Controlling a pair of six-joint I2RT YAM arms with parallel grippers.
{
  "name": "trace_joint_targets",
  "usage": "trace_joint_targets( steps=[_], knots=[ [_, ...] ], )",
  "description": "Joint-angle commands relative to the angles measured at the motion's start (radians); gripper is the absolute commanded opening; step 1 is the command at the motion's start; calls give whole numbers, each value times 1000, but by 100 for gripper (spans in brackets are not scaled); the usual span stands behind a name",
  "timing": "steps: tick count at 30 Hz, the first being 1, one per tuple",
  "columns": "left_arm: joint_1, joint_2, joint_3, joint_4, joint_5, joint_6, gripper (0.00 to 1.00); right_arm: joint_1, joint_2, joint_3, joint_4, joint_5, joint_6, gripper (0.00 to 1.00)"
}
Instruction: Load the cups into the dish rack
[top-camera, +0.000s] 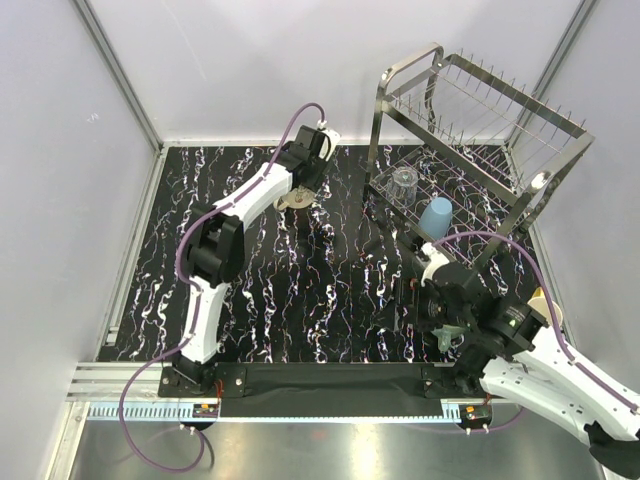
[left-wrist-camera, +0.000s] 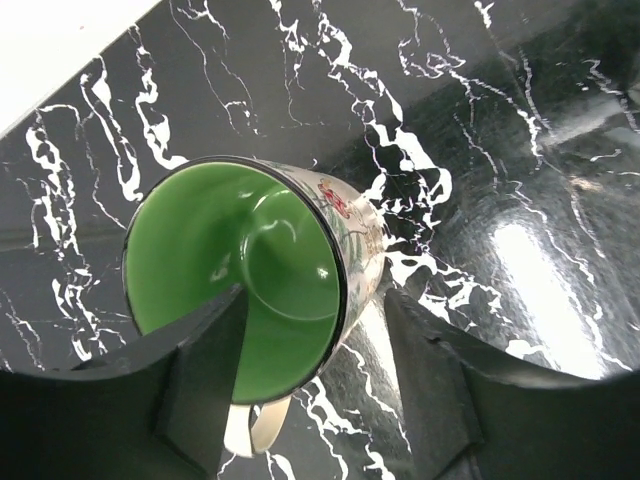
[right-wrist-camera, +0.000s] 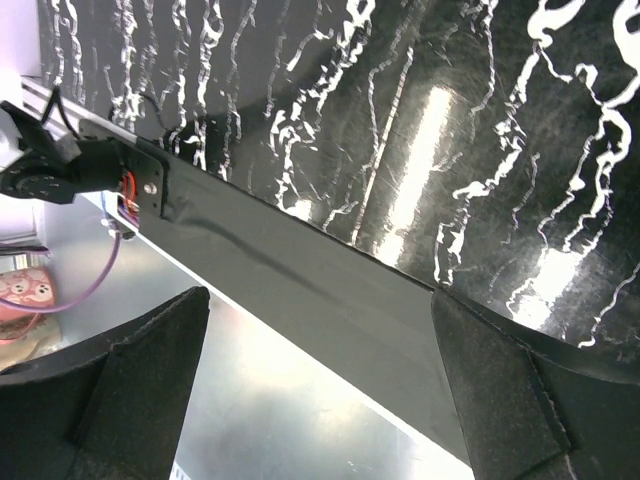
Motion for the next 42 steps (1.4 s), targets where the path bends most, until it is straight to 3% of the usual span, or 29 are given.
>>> trace_joint_targets(
  steps=[1, 5, 14, 21, 28, 31, 33, 39, 42],
  knots=[
    [16, 16, 51, 23, 18, 0, 57, 8, 28, 73, 16, 23, -2, 100],
    [16, 43, 48, 23, 42, -14, 54, 6, 48, 84, 28, 23, -5, 100],
    [16, 86, 63, -12, 75, -38, 32, 6, 51, 86, 12, 40, 16, 100],
    [19, 30, 115, -43, 91, -71, 0, 8, 72, 125, -27, 80, 10, 100],
    [35, -76, 244, -144, 229, -169, 0, 8, 105, 161, -21, 83, 19, 100],
    [57, -222, 160, -101, 343, -285, 0, 6, 117, 173, 10, 57, 12, 100],
    [69, -367, 15, 0, 459, -359, 0, 8, 125, 187, 24, 49, -5, 100],
    [72, -692, -415, 446, 697, -767, 0, 6, 148, 239, 102, 5, -54, 100],
    [57, -797, -550, 665, 737, -948, 0, 5, 151, 242, 197, -50, -51, 100]
  ],
)
